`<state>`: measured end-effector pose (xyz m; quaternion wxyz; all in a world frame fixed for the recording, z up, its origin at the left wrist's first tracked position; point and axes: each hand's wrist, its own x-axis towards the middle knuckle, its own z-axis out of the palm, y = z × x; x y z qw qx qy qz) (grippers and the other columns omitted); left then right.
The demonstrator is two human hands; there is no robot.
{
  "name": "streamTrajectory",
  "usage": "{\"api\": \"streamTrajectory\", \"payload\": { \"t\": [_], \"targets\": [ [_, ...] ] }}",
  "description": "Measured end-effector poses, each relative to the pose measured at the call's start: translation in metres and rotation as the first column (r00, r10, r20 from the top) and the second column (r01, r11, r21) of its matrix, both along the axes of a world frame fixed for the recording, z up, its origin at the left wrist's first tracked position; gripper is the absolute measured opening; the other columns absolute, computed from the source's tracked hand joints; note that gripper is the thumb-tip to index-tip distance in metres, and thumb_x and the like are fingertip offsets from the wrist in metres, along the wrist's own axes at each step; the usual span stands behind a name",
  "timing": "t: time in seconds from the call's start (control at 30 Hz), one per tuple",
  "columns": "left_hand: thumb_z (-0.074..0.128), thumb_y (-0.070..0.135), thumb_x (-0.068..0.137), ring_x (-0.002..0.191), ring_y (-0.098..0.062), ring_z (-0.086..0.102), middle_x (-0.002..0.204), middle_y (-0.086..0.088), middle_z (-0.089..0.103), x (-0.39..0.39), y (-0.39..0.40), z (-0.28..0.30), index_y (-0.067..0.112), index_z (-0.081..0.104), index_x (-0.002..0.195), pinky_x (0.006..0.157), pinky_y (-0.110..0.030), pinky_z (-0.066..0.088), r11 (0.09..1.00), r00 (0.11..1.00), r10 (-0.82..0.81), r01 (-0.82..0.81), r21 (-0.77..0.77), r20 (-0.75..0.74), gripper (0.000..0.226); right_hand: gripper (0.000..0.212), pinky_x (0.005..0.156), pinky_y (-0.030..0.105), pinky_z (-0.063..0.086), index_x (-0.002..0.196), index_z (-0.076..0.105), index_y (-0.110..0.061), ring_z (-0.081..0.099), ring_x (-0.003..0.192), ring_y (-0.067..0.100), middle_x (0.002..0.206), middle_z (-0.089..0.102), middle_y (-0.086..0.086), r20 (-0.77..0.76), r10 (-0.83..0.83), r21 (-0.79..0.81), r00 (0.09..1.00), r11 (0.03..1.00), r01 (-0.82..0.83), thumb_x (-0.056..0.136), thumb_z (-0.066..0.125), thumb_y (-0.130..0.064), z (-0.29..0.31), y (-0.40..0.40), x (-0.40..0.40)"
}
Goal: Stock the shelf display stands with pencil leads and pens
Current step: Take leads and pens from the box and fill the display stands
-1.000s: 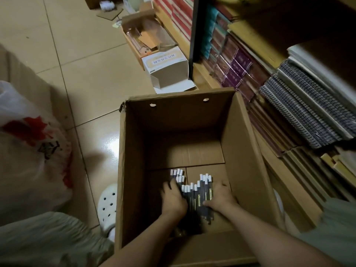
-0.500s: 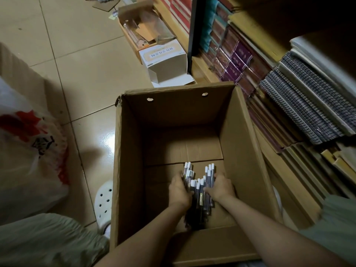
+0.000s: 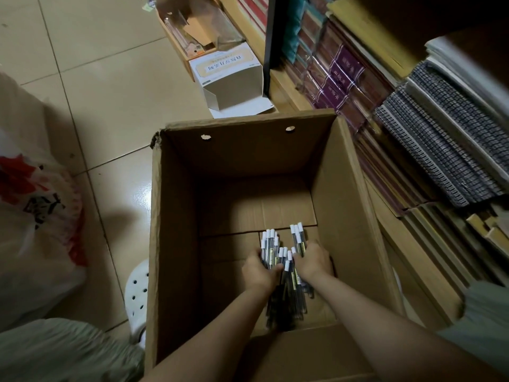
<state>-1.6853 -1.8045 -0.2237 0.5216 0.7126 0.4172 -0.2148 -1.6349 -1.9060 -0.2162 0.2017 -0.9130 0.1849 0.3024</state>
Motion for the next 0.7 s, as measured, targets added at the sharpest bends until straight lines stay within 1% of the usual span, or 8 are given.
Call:
{"api": "streamTrajectory", "payload": {
  "t": [0.13, 0.2, 0.3, 0.4, 0.47, 0.53, 0.6, 0.7],
  "targets": [
    [0.076, 0.015, 0.081, 0.093, -0.014, 0.06, 0.111, -0.003, 0.067, -0.001, 0.004, -0.001, 0.017, 0.056, 0.113, 0.083, -0.028, 0.05, 0.999, 0.999, -0.036, 0.035, -0.033, -0.038, 0.038, 0.031, 0.091, 0.036, 0.047, 0.125, 0.053, -0.005, 0.055, 0.118, 0.035, 0.13, 0.056, 0.015, 0.037, 0.017, -0.026, 0.999, 1.0, -0.016, 0.095, 0.052, -0.013, -0.002, 0.001, -0.005],
    [0.075, 0.016, 0.083, 0.096, -0.015, 0.061, 0.111, -0.004, 0.066, -0.003, 0.004, -0.003, 0.014, 0.057, 0.116, 0.086, -0.029, 0.051, 0.998, 0.997, -0.054, 0.052, -0.037, -0.047, 0.038, 0.031, 0.095, 0.036, 0.046, 0.127, 0.053, -0.005, 0.053, 0.12, 0.033, 0.132, 0.054, 0.015, 0.06, 0.044, -0.025, 0.997, 0.999, -0.042, 0.096, 0.053, -0.011, -0.001, 0.001, -0.008],
    [0.07, 0.018, 0.087, 0.105, -0.021, 0.062, 0.112, -0.004, 0.066, -0.006, 0.005, -0.002, 0.015, 0.057, 0.119, 0.094, -0.037, 0.052, 0.997, 0.997, -0.07, 0.068, -0.045, -0.036, 0.034, 0.038, 0.096, 0.033, 0.045, 0.13, 0.051, -0.007, 0.052, 0.122, 0.029, 0.133, 0.053, 0.012, 0.058, 0.092, -0.026, 0.994, 0.996, -0.091, 0.094, 0.06, -0.012, 0.001, -0.001, -0.013],
    [0.061, 0.016, 0.093, 0.11, -0.022, 0.06, 0.117, -0.005, 0.064, -0.007, 0.006, -0.003, 0.017, 0.056, 0.122, 0.096, -0.037, 0.05, 0.993, 0.994, -0.105, 0.104, -0.051, -0.011, 0.03, 0.039, 0.094, 0.032, 0.048, 0.126, 0.052, -0.007, 0.057, 0.116, 0.028, 0.127, 0.058, 0.012, 0.053, 0.136, -0.05, 0.989, 0.99, -0.133, 0.09, 0.065, -0.01, 0.003, -0.005, -0.018],
    [0.056, 0.017, 0.096, 0.111, -0.024, 0.06, 0.118, -0.006, 0.063, -0.007, 0.008, -0.004, 0.016, 0.054, 0.123, 0.098, -0.041, 0.049, 0.993, 0.995, -0.1, 0.099, -0.061, -0.018, 0.028, 0.034, 0.089, 0.035, 0.052, 0.123, 0.054, -0.005, 0.062, 0.109, 0.031, 0.12, 0.062, 0.015, 0.044, 0.112, -0.053, 0.993, 0.993, -0.109, 0.09, 0.061, -0.004, 0.004, -0.006, -0.018],
    [0.05, 0.018, 0.099, 0.108, -0.024, 0.061, 0.117, -0.009, 0.063, -0.005, 0.012, -0.005, 0.015, 0.052, 0.122, 0.098, -0.042, 0.049, 0.993, 0.995, -0.093, 0.091, -0.069, -0.023, 0.024, 0.03, 0.084, 0.036, 0.052, 0.12, 0.054, -0.004, 0.063, 0.106, 0.034, 0.117, 0.064, 0.017, 0.019, 0.072, -0.041, 0.997, 0.997, -0.071, 0.09, 0.056, 0.001, 0.005, -0.006, -0.014],
    [0.046, 0.018, 0.1, 0.107, -0.023, 0.06, 0.117, -0.008, 0.062, -0.003, 0.018, -0.009, 0.014, 0.051, 0.123, 0.097, -0.039, 0.048, 0.991, 0.993, -0.118, 0.117, -0.058, -0.013, 0.024, 0.028, 0.082, 0.034, 0.051, 0.118, 0.056, -0.004, 0.062, 0.107, 0.034, 0.117, 0.063, 0.017, 0.002, 0.045, -0.021, 0.999, 0.999, -0.044, 0.09, 0.054, 0.002, 0.007, -0.005, -0.01],
    [0.044, 0.018, 0.101, 0.105, -0.022, 0.059, 0.117, -0.008, 0.06, -0.002, 0.03, -0.012, 0.016, 0.046, 0.125, 0.095, -0.038, 0.048, 0.988, 0.991, -0.134, 0.135, -0.07, 0.012, 0.025, 0.02, 0.079, 0.031, 0.05, 0.112, 0.059, -0.006, 0.063, 0.1, 0.029, 0.11, 0.066, 0.014, 0.059, -0.01, 0.078, 0.998, 0.997, 0.005, 0.094, 0.053, -0.001, 0.011, -0.004, -0.003]
  ]
}}
